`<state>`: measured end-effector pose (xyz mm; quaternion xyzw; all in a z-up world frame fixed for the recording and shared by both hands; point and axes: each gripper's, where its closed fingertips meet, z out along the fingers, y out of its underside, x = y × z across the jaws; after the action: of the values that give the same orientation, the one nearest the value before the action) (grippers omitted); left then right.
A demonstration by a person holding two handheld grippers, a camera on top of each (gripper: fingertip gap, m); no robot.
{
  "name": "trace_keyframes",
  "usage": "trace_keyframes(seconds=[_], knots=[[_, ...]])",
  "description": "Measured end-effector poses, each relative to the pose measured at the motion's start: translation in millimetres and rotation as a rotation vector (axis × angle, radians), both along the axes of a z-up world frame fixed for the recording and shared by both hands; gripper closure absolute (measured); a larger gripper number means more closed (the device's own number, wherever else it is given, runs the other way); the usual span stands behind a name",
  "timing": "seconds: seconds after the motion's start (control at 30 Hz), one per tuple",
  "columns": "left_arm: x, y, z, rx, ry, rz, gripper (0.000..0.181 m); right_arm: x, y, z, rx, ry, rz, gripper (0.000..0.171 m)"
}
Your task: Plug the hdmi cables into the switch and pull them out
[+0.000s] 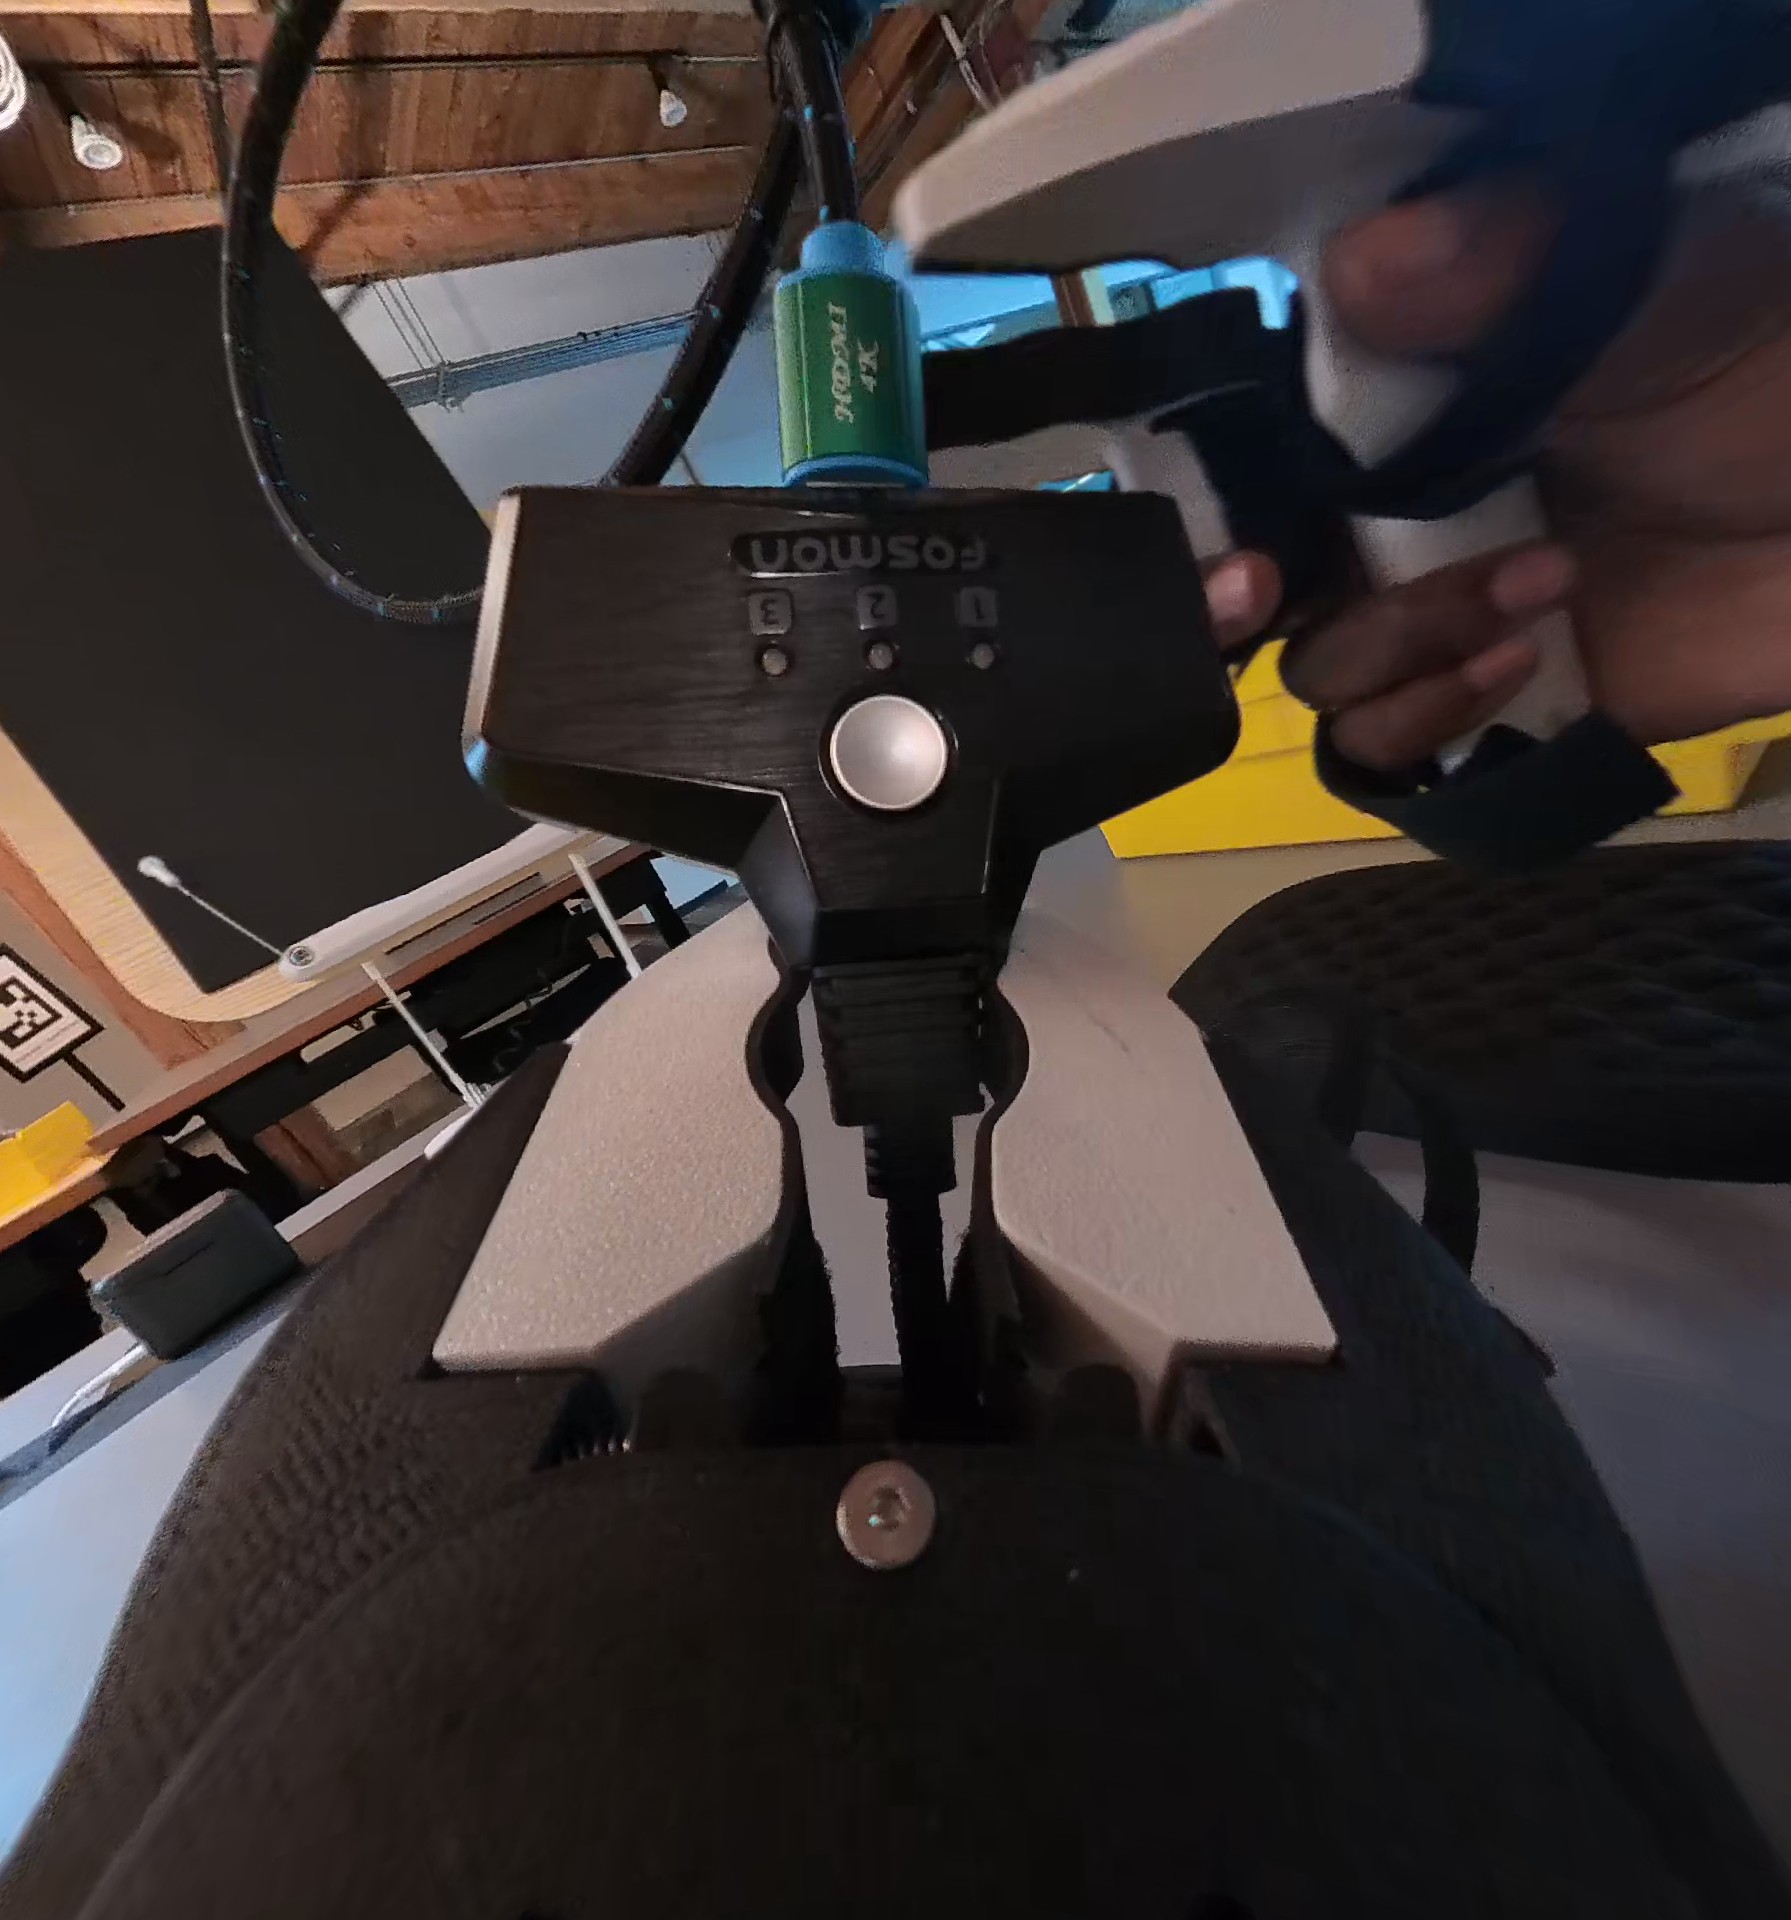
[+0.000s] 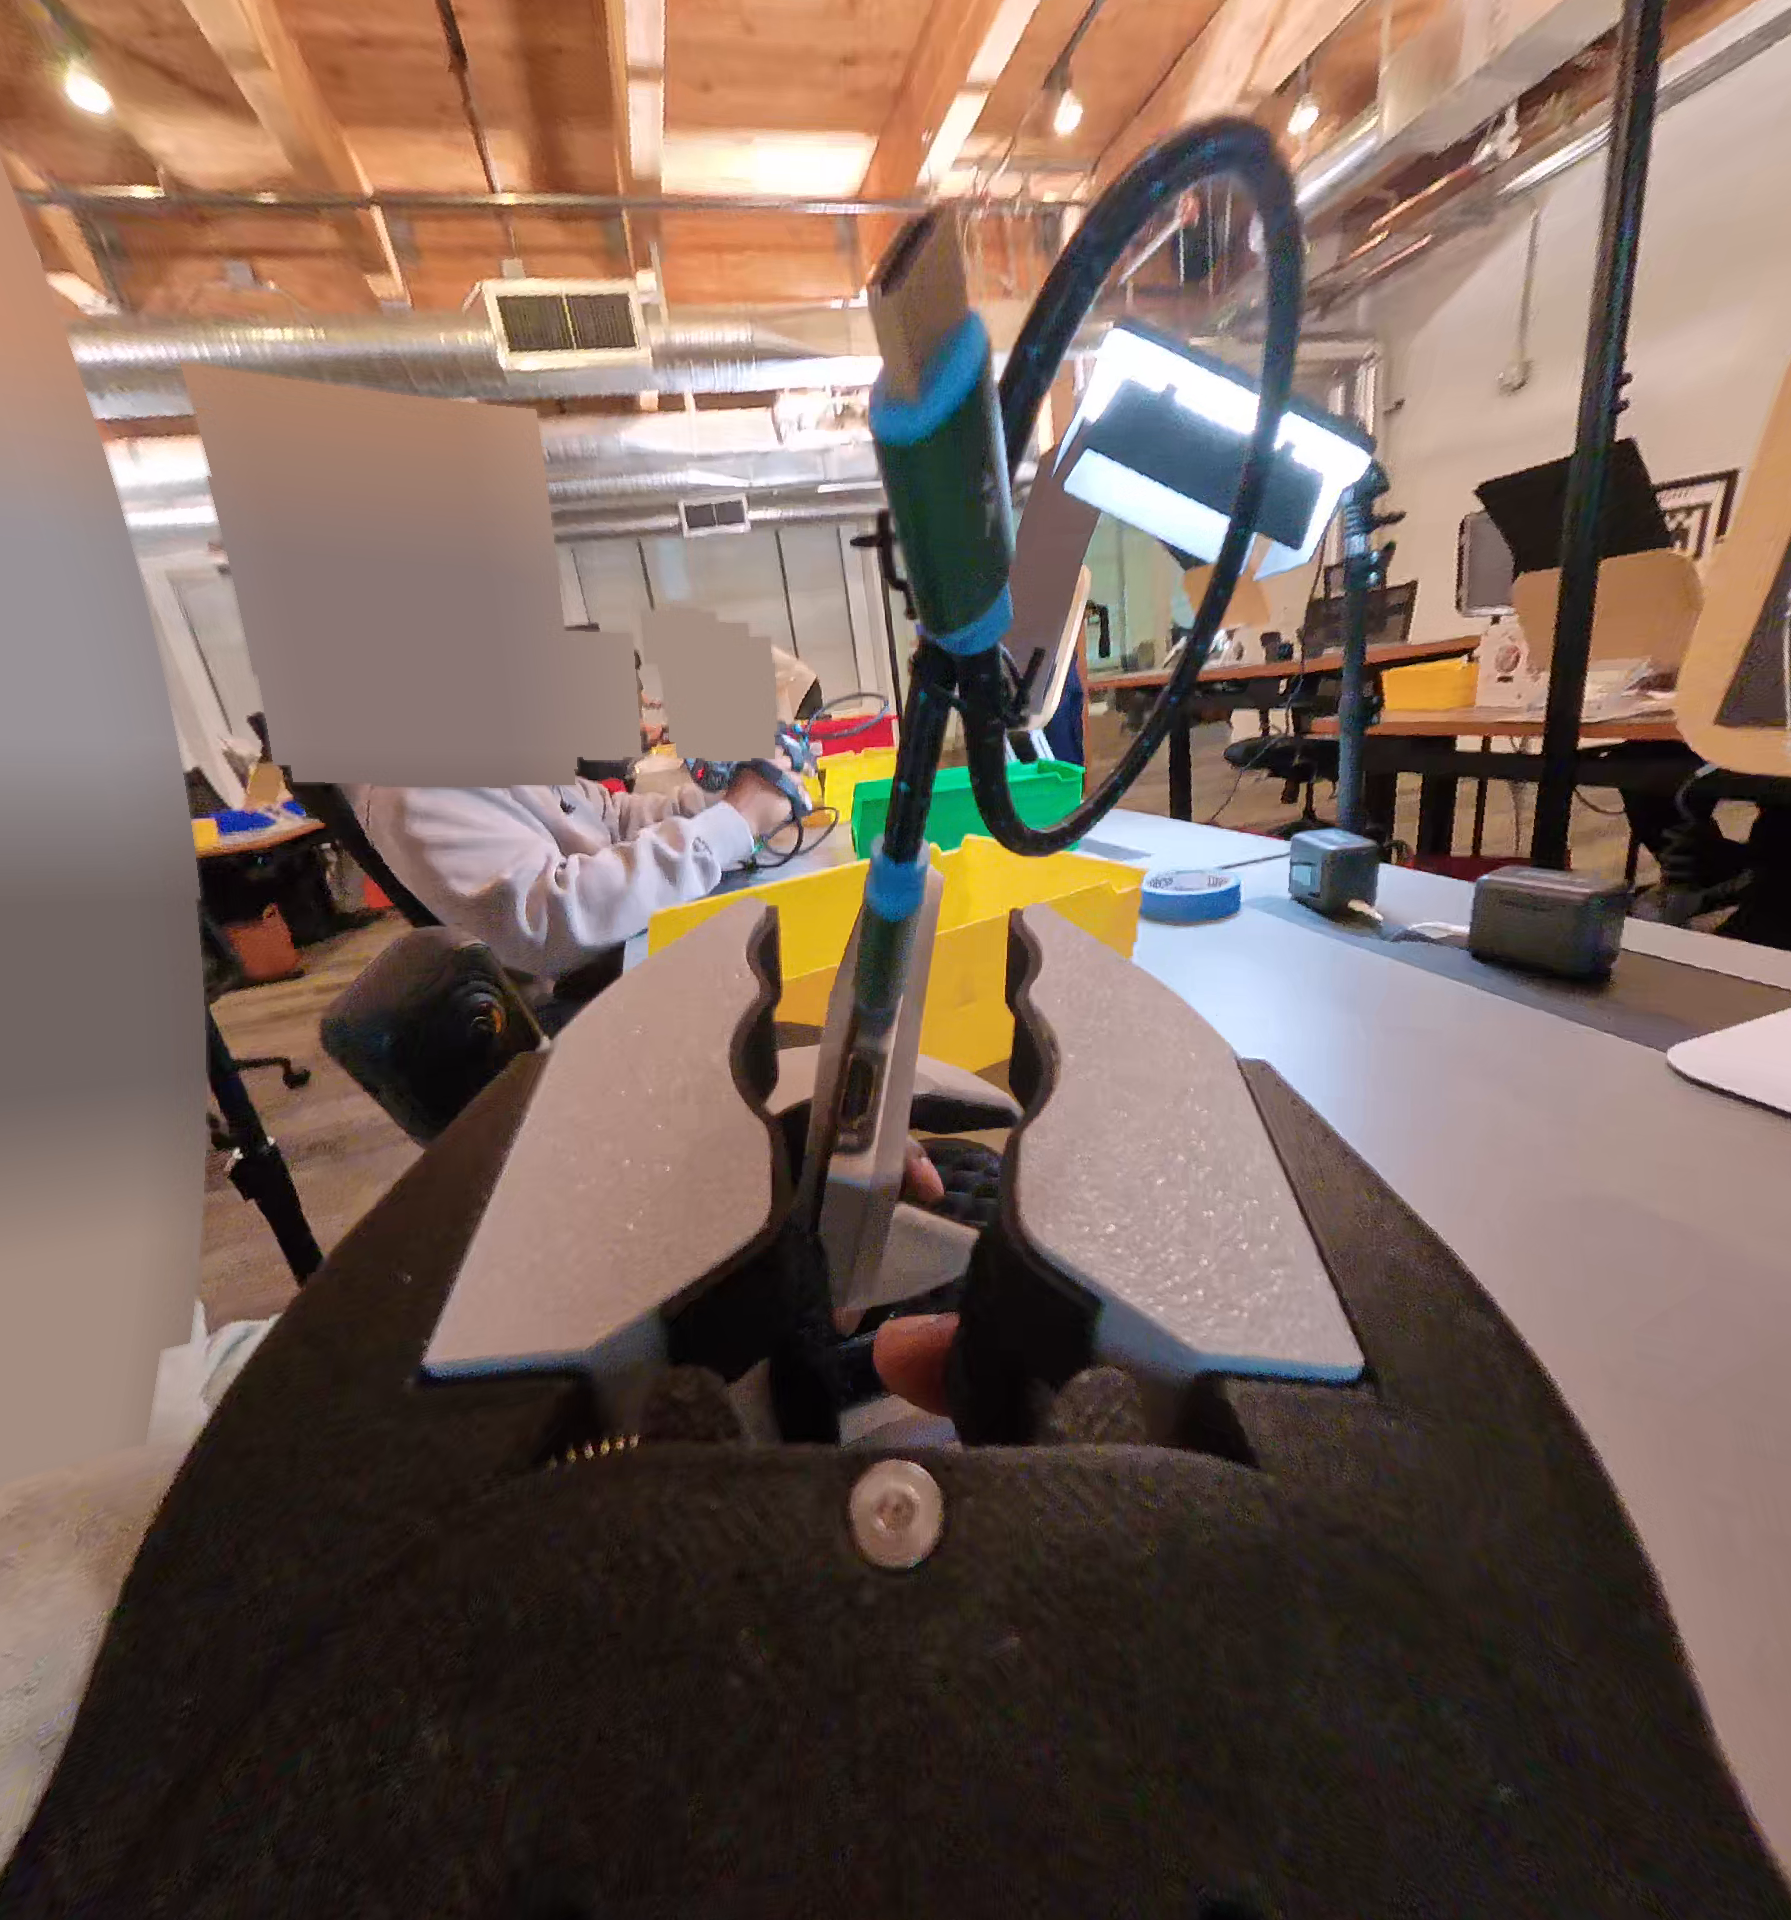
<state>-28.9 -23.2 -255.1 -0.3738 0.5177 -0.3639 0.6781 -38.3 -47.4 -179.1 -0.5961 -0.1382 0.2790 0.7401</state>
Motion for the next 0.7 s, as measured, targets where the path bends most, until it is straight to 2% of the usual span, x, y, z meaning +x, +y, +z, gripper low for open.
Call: trace_keyframes(seconds=[0.03, 0.07, 0.3, 0.43, 0.5, 0.53, 0.57, 0.6, 0.67, 0.7], knots=[[1, -1, -1, 0.013, 0.009, -0.001, 0.151, 0, 3, 0, -0.004, -0.01, -0.005, 0.139], [2, -2, -2, 0.027, 0.017, 0.001, 0.151, 1, 4, 2, 0.011, -0.012, -0.012, 0.16], [1, -4, 0, 0.053, -0.002, 0.007, 0.149, -6, -5, 4, 0.066, 0.011, 0.013, 0.16], [5, -5, -3, 0.028, 0.025, -0.013, 0.153, 0, -6, 5, 0.094, -0.037, -0.074, 0.16], [5, -5, -3, 0.026, 0.034, -0.018, 0.155, 4, -8, 8, 0.113, 0.014, -0.08, 0.161], [6, 1, -12, 0.027, 0.079, 0.012, 0.156, 17, -18, 25, 0.222, 0.12, -0.112, 0.16], [8, 7, -20, 0.017, 0.135, 0.028, 0.156, 46, -48, 55, 0.4, 0.28, -0.131, 0.16], [6, 9, -17, -0.001, 0.123, 0.023, 0.156, 77, -73, 75, 0.474, 0.34, -0.171, 0.161], [0, 11, -6, -0.042, 0.04, 0.006, 0.156, 120, -109, 94, 0.506, 0.175, -0.392, 0.16], [-2, 12, -3, -0.071, 0.018, -0.006, 0.156, 129, -118, 95, 0.452, 0.072, -0.449, 0.16]])
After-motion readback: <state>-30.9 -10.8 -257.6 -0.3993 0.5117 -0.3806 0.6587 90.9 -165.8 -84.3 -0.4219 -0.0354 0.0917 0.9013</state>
